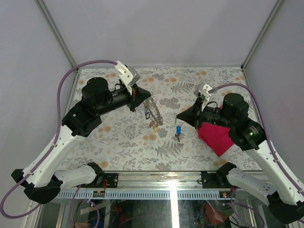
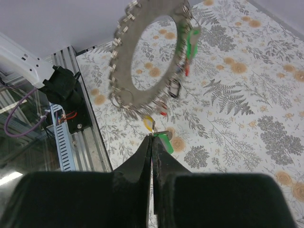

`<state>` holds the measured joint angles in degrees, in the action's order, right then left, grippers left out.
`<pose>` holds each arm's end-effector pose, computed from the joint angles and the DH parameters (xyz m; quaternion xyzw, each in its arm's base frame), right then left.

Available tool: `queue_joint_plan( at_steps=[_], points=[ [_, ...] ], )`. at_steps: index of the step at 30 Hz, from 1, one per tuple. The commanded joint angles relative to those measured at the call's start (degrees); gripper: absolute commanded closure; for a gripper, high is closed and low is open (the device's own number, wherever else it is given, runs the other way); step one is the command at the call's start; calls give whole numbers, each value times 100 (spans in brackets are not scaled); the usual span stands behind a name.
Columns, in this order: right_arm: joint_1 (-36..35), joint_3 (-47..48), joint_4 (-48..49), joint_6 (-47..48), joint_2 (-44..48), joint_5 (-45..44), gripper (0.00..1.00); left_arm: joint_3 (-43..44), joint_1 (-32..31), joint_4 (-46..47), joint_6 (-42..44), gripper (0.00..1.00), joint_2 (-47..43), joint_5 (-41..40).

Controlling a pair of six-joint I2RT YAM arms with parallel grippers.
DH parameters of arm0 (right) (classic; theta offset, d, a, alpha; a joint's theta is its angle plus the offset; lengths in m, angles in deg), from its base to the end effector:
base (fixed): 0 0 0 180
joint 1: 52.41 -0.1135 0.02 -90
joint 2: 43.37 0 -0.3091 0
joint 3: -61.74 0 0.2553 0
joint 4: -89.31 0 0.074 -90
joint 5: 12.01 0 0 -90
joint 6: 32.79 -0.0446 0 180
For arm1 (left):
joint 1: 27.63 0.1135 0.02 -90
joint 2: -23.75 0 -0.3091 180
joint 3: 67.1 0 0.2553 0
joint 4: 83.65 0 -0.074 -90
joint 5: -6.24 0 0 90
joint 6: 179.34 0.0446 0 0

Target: Put the keys on the keyring

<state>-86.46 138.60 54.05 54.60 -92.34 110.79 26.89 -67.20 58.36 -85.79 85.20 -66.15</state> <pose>0.1135 0.1059 0.4518 -0.3746 0.6431 0.4005 0.5345 0.1483 -0.1400 0.5113 0.3645 0.6422 -0.3132 0.5972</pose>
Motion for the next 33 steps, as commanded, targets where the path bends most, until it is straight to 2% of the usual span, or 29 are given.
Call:
queue_joint_plan(
  at_steps=[1,10,14,18,22,29,33],
  points=[
    [-32,269,558,-325,85,282,100,288,-28,60,-51,100,78,-134],
    [-37,242,1345,-1018,71,223,100,394,-135,72,-55,100,158,90],
    [-35,280,1353,-970,122,15,100,154,-240,304,66,100,-26,294],
    [-35,316,1167,-773,200,-194,100,-284,-348,879,240,100,-314,403],
    [-33,303,1048,-669,252,-298,100,-887,-368,1872,76,100,-627,44],
    [-33,274,899,-534,318,-438,100,-1458,-371,2617,674,100,-973,-45],
    [-33,263,926,-521,318,-398,100,-1662,-376,2698,1452,100,-1155,390]
  ],
)
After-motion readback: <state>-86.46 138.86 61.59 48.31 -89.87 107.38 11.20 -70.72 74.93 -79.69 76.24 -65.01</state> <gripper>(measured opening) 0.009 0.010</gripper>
